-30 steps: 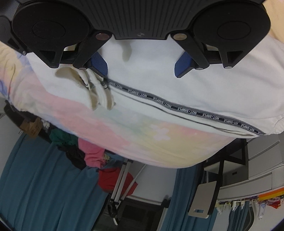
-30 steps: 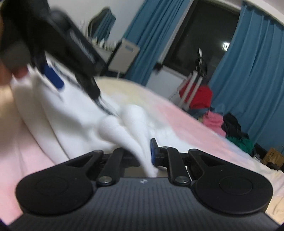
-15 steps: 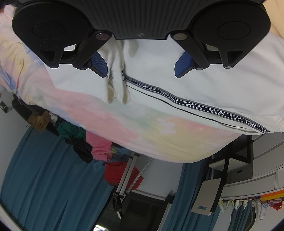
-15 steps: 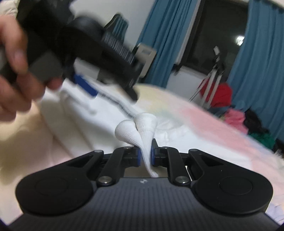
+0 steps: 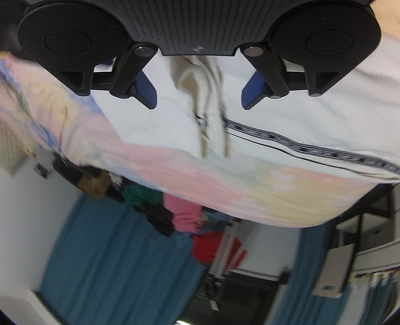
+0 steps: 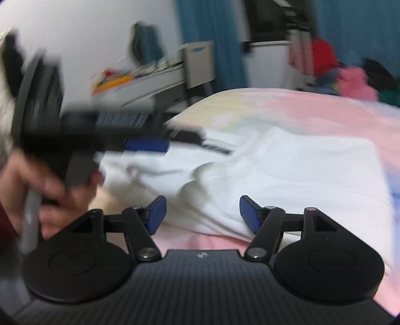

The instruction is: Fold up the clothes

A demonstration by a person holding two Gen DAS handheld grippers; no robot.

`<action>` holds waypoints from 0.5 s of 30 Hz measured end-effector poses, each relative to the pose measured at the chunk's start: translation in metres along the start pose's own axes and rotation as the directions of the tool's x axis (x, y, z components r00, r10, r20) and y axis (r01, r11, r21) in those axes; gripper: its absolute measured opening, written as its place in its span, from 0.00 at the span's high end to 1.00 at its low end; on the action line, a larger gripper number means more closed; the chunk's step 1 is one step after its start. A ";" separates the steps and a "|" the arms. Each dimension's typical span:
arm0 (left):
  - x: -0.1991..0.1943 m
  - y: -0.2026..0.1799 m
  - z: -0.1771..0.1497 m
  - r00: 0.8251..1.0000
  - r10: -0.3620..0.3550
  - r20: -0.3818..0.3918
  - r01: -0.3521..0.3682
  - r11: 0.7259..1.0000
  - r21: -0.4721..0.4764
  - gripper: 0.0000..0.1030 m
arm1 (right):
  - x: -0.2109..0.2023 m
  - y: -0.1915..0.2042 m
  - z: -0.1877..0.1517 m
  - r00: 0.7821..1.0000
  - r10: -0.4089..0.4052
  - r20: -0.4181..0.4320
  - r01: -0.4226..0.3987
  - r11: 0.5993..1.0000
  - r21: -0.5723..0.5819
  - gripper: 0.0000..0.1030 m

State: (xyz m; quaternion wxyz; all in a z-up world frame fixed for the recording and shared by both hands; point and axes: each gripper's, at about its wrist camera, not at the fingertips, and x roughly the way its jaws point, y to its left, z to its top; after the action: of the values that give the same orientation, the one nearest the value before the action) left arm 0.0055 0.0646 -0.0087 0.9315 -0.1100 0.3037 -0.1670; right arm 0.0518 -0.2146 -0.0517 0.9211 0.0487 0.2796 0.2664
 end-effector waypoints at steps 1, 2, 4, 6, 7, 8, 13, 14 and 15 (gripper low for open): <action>0.005 -0.005 -0.003 1.000 -0.005 -0.008 0.005 1.000 0.022 0.35 | -0.006 -0.009 0.002 0.999 -0.044 0.015 0.043 0.998 0.041 0.35; 0.009 -0.009 -0.006 1.000 -0.009 -0.016 0.010 0.999 0.044 0.37 | -0.010 -0.019 0.003 0.995 -0.096 0.032 0.093 0.992 0.081 0.35; 0.020 -0.017 -0.012 0.999 -0.009 -0.032 0.012 0.996 0.083 0.47 | -0.016 -0.038 0.006 0.977 -0.204 0.060 0.193 0.968 0.159 0.35; 0.035 -0.023 -0.020 0.999 0.004 -0.052 0.002 0.993 0.120 0.66 | -0.012 -0.054 0.008 0.951 -0.303 0.068 0.284 0.937 0.205 0.35; 0.041 -0.024 -0.023 0.998 0.017 -0.058 -0.009 0.990 0.138 0.74 | -0.008 -0.061 0.008 0.938 -0.340 0.063 0.319 0.922 0.221 0.35; 0.047 -0.025 -0.027 0.998 0.032 -0.062 -0.022 0.988 0.156 0.84 | -0.003 -0.067 0.006 0.930 -0.365 0.047 0.345 0.910 0.232 0.35; 0.030 -0.028 -0.021 0.999 0.029 -0.038 -0.025 0.994 0.104 0.92 | 0.020 -0.082 -0.006 0.892 -0.452 -0.014 0.443 0.867 0.228 0.35; 0.022 -0.028 -0.019 0.999 0.014 -0.038 -0.011 0.997 0.079 0.92 | 0.022 -0.080 -0.006 0.885 -0.466 -0.012 0.458 0.864 0.210 0.35; 0.014 -0.029 -0.017 0.999 0.001 -0.043 0.001 0.998 0.055 0.92 | 0.024 -0.078 -0.005 0.880 -0.474 -0.009 0.467 0.863 0.193 0.34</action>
State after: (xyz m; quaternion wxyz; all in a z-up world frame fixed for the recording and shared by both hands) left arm -0.0017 0.0306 -0.0209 0.9275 -0.0806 0.3190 -0.1776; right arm 0.1018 -0.2695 -0.0865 0.9546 0.0716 0.2892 0.0050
